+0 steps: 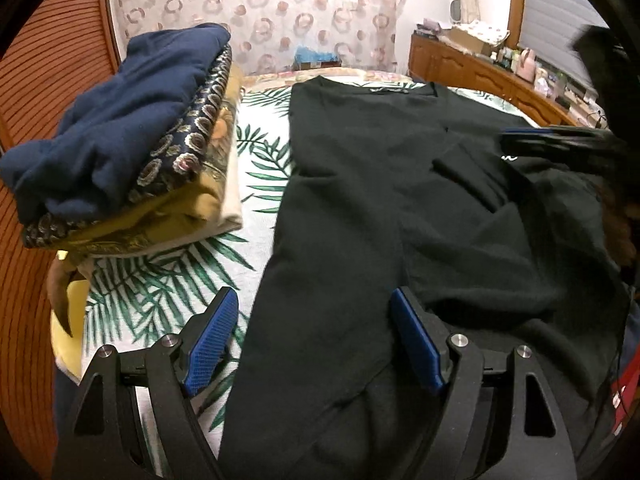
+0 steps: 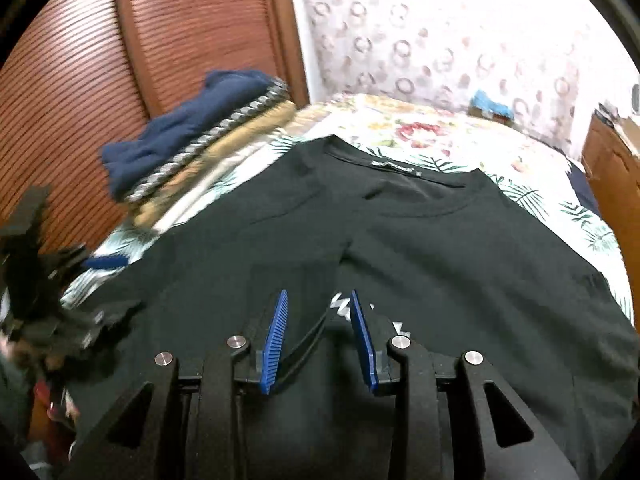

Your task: Fold small clothes

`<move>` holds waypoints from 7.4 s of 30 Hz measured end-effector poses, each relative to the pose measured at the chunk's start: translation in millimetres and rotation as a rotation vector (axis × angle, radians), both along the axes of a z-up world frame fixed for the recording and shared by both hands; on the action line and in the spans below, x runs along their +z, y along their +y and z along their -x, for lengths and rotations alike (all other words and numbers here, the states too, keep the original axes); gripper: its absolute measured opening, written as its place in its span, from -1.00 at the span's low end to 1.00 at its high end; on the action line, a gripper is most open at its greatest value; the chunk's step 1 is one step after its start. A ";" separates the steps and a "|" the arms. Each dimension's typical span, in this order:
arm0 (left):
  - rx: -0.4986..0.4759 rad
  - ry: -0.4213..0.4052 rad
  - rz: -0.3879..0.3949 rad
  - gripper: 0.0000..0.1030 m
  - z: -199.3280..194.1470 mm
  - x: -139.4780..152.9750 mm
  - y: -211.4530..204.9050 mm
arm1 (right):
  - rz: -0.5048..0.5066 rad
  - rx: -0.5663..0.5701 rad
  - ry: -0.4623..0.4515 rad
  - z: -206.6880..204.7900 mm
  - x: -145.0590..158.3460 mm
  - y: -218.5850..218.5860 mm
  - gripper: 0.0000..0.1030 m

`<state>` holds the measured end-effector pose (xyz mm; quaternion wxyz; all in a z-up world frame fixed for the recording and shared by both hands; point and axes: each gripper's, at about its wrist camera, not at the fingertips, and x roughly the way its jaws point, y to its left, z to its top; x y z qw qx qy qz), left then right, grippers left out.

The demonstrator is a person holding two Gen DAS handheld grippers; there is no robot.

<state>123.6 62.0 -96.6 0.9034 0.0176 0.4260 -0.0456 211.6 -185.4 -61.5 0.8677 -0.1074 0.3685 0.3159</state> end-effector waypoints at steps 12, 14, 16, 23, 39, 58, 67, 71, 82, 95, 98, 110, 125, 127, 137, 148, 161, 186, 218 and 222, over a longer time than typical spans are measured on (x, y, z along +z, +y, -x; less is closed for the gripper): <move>-0.002 0.000 0.029 0.61 0.4 -2.9 3.0 | -0.065 0.029 0.090 -36.0 -15.1 24.2 -0.94; -0.002 -0.001 0.030 0.61 -0.4 -3.0 3.0 | -0.112 0.010 0.064 -28.0 -9.1 9.9 -0.95; -0.001 -0.001 0.029 0.61 -0.2 -3.1 3.0 | -0.148 -0.014 0.041 -18.3 -2.8 -12.2 -0.95; -0.002 0.000 0.029 0.61 -0.1 -3.2 3.1 | -0.078 -0.145 0.013 -1.6 -18.3 -43.5 -0.95; 0.001 -0.002 0.030 0.61 0.1 -3.6 3.1 | -0.089 -0.161 0.025 11.4 -26.1 -42.0 -0.04; 0.006 -0.127 0.080 0.61 19.5 36.0 -5.7 | -0.054 -0.173 0.029 24.3 -28.8 -60.3 -0.96; -0.113 -0.097 0.075 0.61 6.3 28.3 -58.9 | -0.046 -0.338 -0.074 43.4 -12.4 -130.9 -0.20; -0.162 -0.090 0.066 0.61 -3.4 24.9 -85.3 | -0.043 -0.470 -0.076 49.4 -10.9 -195.2 -0.14; -0.210 -0.001 0.002 0.61 -24.6 -2.4 -123.7 | -0.101 -0.627 0.044 18.0 -32.2 -268.9 -0.13; -0.217 -0.005 -0.005 0.67 -22.8 -6.4 -128.7 | -0.187 -0.586 0.112 -8.2 -42.6 -289.4 -0.13; -0.222 -0.005 -0.008 0.67 -22.1 -6.4 -127.0 | -0.158 -0.596 0.084 -10.8 -39.1 -283.3 -0.48; -0.205 -0.005 -0.006 0.67 -18.6 -6.2 -127.7 | -0.144 -0.437 -0.115 13.2 3.6 -224.2 -0.96; -0.100 -0.333 0.075 0.67 27.7 63.0 -107.0 | -0.145 -0.105 -0.083 56.8 -0.5 -114.3 -0.06; -0.101 -0.321 0.066 0.67 28.3 61.9 -106.2 | -0.146 -0.146 -0.075 49.9 2.5 -114.1 -0.06; -0.097 -0.253 0.145 0.67 31.7 50.7 -102.9 | -0.071 -0.248 0.032 16.7 -14.0 -108.6 -0.07; -0.061 -0.247 0.151 0.67 37.5 47.9 -90.8 | -0.108 -0.143 0.028 -0.4 3.3 -62.9 -0.94; -0.051 -0.242 0.164 0.67 40.4 45.5 -84.9 | -0.114 -0.090 0.050 -64.3 26.2 24.0 -0.92; -0.024 -0.202 0.166 0.67 30.5 34.9 -70.8 | 0.056 -0.241 0.018 7.0 -1.7 -65.6 -0.25; -0.036 0.102 0.042 -0.02 -205.2 10.2 -46.2 | 0.080 -0.209 0.010 -92.8 -15.8 -58.6 0.19; -0.031 0.115 0.040 -0.01 -215.1 4.8 -47.2 | 0.126 -0.188 -0.028 -85.4 -20.5 -51.9 0.32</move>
